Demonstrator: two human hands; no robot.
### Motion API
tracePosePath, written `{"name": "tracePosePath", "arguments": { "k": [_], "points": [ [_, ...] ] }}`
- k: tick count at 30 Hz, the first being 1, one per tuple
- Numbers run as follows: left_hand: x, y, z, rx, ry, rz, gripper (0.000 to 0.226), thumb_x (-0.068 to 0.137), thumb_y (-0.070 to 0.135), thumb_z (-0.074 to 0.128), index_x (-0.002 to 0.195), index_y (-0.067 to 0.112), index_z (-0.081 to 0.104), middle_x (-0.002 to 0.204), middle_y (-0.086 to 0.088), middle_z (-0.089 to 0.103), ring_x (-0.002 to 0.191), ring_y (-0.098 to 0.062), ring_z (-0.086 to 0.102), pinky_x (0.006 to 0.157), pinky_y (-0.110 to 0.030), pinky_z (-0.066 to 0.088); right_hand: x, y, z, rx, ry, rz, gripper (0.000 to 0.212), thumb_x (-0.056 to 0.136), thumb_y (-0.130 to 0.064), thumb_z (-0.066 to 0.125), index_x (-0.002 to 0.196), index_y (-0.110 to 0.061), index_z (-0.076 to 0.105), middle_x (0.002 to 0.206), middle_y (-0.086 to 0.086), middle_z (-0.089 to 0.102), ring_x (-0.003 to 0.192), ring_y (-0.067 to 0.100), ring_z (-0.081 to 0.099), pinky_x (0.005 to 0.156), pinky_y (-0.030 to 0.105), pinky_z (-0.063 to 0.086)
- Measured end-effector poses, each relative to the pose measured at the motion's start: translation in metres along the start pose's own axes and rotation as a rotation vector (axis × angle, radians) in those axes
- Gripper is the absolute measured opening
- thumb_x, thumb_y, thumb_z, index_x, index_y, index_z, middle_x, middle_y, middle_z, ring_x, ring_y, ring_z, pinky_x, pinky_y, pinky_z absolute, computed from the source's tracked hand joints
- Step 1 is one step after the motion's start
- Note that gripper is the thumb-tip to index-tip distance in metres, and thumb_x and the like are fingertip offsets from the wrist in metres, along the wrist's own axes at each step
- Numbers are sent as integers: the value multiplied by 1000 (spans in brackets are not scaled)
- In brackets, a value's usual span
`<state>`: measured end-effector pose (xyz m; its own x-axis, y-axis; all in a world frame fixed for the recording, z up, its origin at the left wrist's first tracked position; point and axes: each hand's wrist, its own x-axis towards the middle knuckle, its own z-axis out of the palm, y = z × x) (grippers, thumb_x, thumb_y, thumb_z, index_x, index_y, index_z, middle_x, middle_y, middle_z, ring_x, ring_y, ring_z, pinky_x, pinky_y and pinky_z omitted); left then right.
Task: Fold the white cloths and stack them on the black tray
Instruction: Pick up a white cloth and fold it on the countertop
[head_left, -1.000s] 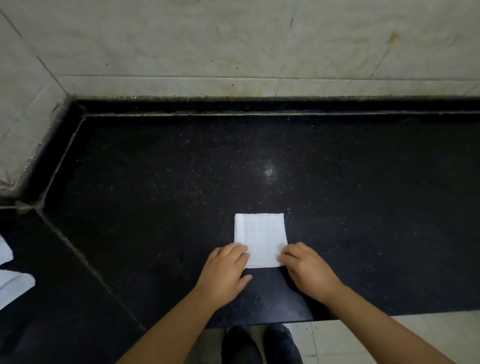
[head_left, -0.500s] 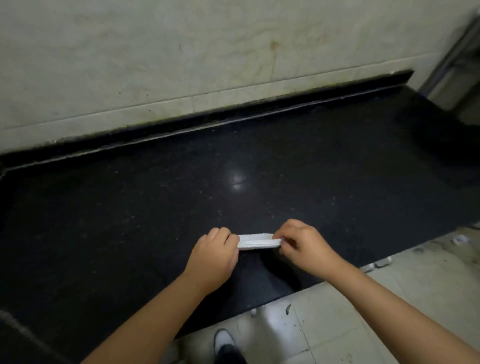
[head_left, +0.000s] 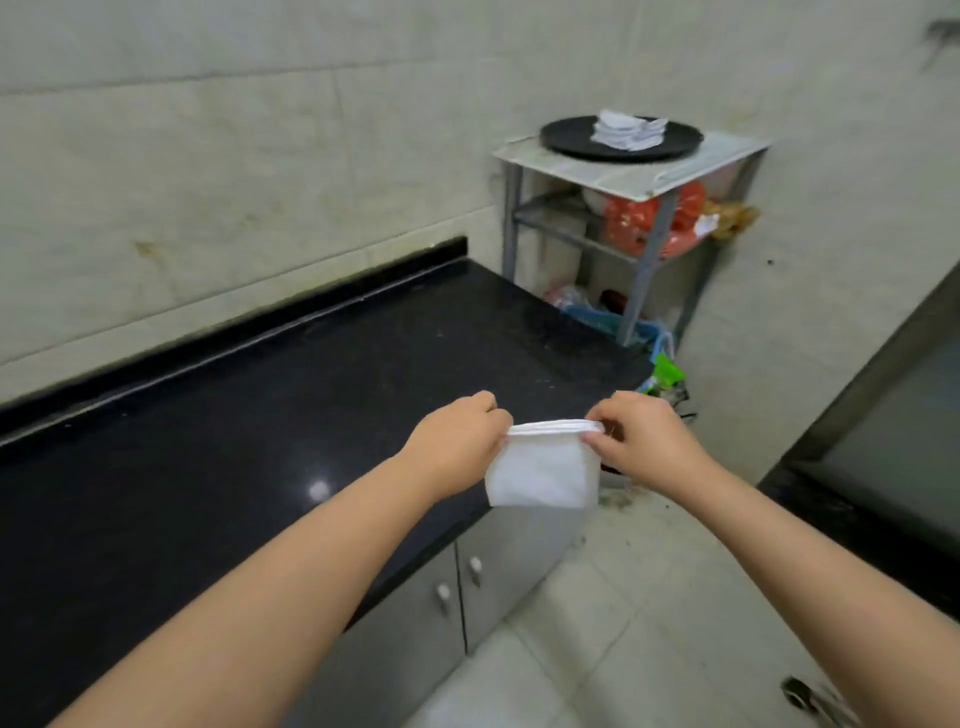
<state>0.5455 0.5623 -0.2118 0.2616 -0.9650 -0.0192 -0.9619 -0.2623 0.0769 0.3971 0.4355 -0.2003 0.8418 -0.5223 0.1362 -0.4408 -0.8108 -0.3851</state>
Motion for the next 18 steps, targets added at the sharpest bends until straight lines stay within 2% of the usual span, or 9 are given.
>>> {"name": "tracePosePath", "arguments": {
  "k": [2,4,5,7,8,10,13,15,18],
  "points": [
    [44,25,-18,-52,35,28,26,97,20,40,110,5,57,109,-11,49,102,-30,55,83,-41,47,12,33,-31,18,84,52,20,86,-17,59,99,-5,68,100,15,67,100,29,59,84,32,41],
    [89,43,-35,-113,88,46,25,96,20,43,109,7,59,99,-8,47,102,-29,55,86,-40,47,29,62,-59,56,156,111,18,86,-14,59,97,-4,68,99,14,69,93,28,61,76,29,41],
    [112,50,-44,-140,117,53,25,95,20,45,110,8,61,99,-7,48,102,-28,55,87,-38,46,40,77,-72,94,185,138,16,85,-13,59,95,-4,69,92,13,69,83,24,63,69,25,42],
    [159,63,-61,-173,175,66,26,94,19,47,114,9,62,107,-10,55,105,-27,54,88,-34,42,65,106,-95,191,228,178,10,85,-9,59,88,-7,68,68,6,65,53,7,61,47,10,41],
    [183,68,-70,-174,198,72,27,94,18,48,115,9,62,111,-11,56,107,-26,53,88,-32,41,81,121,-106,227,253,192,9,84,-6,58,83,-9,66,58,1,60,41,0,57,40,6,40],
    [233,76,-90,-192,247,77,27,93,16,49,115,9,63,114,-13,58,110,-27,53,89,-30,40,117,151,-131,271,299,208,14,83,-3,56,75,-12,61,49,-2,54,30,-6,51,35,3,38],
    [311,85,-121,-250,300,68,24,92,13,52,112,8,65,112,-12,63,106,-27,58,88,-30,43,174,193,-172,369,362,221,16,83,2,54,75,-11,58,50,1,55,29,-4,51,38,7,45],
    [362,88,-141,-350,313,41,23,90,9,53,108,6,66,108,-14,67,97,-27,65,83,-29,50,212,218,-199,418,374,234,12,83,4,53,80,-6,60,52,3,56,31,1,54,41,10,48],
    [431,89,-167,-371,358,18,24,88,6,52,108,6,67,108,-14,68,100,-27,64,84,-28,47,267,253,-233,457,399,222,13,83,5,52,80,-4,61,56,2,57,48,12,58,49,14,50]
  ]
}}
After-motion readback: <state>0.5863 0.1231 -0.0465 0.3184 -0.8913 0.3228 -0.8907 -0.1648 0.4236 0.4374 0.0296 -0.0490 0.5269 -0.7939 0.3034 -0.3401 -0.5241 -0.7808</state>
